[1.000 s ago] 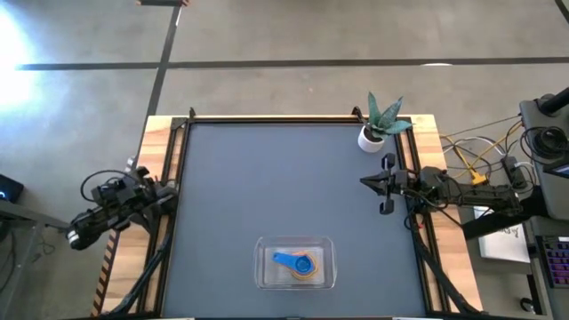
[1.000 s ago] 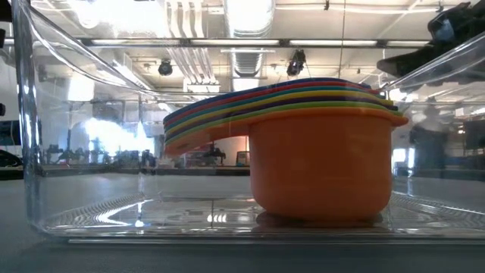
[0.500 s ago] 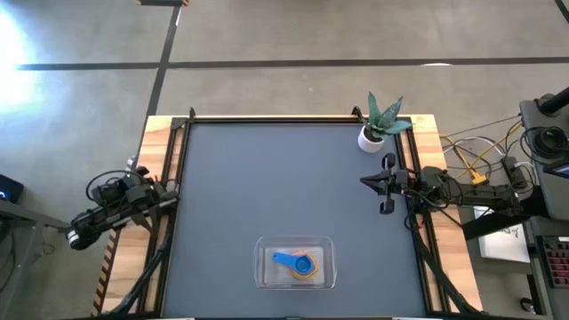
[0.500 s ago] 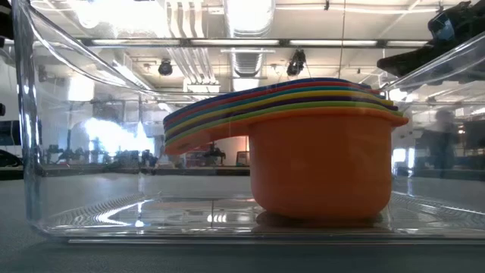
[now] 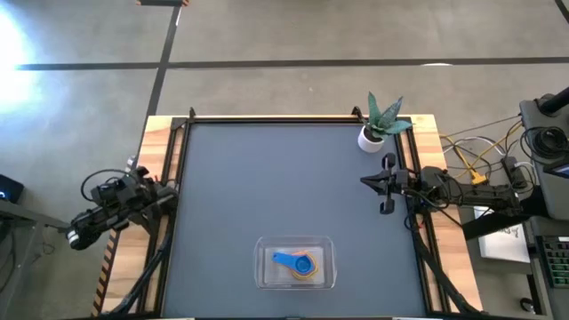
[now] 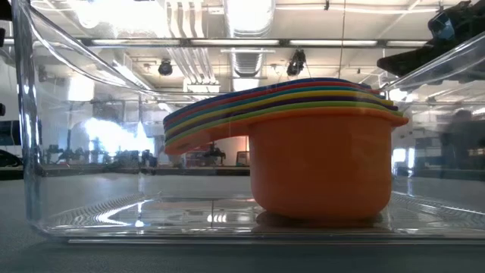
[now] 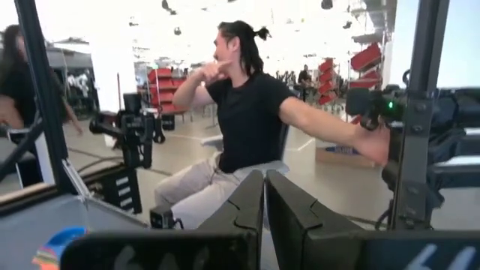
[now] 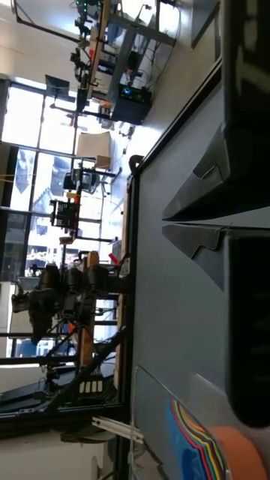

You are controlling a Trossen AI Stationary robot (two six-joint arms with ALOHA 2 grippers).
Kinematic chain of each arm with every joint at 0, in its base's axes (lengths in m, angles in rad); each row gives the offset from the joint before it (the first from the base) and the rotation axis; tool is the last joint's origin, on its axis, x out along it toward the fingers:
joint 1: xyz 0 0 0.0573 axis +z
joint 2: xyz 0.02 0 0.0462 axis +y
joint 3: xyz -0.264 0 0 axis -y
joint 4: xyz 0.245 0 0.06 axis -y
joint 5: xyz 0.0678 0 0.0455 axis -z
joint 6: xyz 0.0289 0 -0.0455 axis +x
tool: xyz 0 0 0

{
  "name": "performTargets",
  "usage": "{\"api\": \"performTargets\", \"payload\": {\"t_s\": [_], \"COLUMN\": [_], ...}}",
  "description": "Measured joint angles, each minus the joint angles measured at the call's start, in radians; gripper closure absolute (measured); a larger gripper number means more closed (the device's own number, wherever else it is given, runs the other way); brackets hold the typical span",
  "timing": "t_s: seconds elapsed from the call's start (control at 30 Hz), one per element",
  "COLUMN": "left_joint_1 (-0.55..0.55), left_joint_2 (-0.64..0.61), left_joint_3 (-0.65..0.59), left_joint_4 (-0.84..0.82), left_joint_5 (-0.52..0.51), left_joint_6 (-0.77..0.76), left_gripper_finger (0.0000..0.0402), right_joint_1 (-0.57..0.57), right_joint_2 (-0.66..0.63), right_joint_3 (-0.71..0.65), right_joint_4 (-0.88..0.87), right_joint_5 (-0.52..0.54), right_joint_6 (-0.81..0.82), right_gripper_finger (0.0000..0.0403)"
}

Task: Nest measuring cups in basket
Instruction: Return to Home Position

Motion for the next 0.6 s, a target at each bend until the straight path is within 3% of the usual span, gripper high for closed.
{"api": "performTargets", "payload": {"t_s": [0.2, 0.6], "left_joint_1": [0.0, 0.0], "left_joint_2": [0.0, 0.0], "left_joint_3": [0.001, 0.002], "left_joint_4": [-0.002, -0.003], "left_joint_5": [-0.063, -0.07], "left_joint_6": [-0.001, 0.024], "left_gripper_finger": [0.0402, 0.0402], "right_joint_1": [0.0, 0.0], "right_joint_2": [0.0, 0.0], "right_joint_3": [0.0, 0.001], "right_joint_4": [0.0, 0.0], "right_joint_5": [0.0, 0.0], "right_joint_6": [0.0, 0.0], "right_gripper_finger": [0.0394, 0.0394]}}
